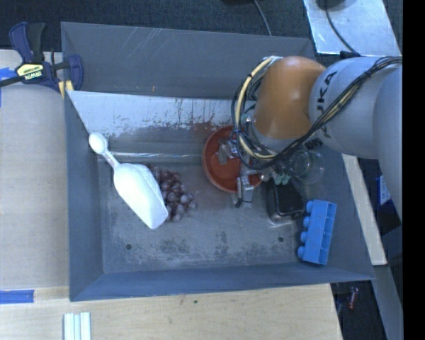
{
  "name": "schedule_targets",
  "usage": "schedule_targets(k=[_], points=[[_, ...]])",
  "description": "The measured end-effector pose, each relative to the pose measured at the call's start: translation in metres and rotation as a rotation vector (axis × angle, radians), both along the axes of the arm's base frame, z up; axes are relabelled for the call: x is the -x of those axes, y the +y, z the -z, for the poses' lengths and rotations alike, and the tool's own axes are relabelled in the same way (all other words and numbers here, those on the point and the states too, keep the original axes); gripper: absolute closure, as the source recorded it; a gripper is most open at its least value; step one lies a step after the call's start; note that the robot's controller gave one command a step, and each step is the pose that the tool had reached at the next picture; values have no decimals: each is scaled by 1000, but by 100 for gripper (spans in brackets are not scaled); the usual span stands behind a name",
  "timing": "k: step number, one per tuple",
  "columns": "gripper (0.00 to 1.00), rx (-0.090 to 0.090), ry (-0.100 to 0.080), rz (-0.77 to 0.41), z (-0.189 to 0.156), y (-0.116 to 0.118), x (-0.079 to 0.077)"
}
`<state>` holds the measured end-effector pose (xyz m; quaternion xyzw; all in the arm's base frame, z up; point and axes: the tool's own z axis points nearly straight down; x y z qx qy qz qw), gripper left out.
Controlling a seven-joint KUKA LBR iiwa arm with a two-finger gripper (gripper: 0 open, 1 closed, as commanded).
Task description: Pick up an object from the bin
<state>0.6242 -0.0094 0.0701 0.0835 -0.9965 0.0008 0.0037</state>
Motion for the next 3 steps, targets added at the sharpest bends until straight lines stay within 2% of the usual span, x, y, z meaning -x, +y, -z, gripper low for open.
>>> schedule_targets(k=[1, 2, 3], points=[[0, -1, -9, -25, -4, -5, 7], [0, 0, 4, -3, -1, -2, 1], [100, 1, 36, -22, 1, -6, 14]])
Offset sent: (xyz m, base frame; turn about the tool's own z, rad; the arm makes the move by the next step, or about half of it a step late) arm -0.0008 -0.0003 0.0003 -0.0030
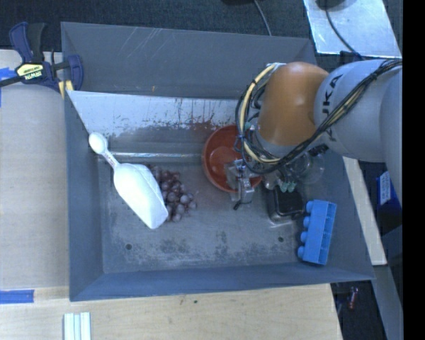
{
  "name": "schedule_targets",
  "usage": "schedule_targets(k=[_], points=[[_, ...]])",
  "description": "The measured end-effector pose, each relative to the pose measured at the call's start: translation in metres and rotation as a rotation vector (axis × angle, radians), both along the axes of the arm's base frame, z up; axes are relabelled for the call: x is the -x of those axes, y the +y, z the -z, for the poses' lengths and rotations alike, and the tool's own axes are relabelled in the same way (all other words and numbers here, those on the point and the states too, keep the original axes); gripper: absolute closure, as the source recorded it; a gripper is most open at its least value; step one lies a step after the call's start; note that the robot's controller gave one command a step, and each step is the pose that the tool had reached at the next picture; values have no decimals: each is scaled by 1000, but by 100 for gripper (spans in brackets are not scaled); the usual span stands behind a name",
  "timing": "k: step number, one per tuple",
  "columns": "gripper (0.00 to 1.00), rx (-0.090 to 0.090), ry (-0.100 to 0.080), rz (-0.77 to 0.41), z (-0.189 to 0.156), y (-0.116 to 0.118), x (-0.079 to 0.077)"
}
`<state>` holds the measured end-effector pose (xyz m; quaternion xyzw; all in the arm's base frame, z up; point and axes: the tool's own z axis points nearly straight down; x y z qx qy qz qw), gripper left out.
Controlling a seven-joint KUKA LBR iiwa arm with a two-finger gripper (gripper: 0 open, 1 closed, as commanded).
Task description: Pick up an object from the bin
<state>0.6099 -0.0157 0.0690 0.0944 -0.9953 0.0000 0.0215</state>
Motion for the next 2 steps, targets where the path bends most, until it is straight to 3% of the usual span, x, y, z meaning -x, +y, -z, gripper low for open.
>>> schedule_targets(k=[2], points=[[100, -1, 4, 0, -13, 0, 3]])
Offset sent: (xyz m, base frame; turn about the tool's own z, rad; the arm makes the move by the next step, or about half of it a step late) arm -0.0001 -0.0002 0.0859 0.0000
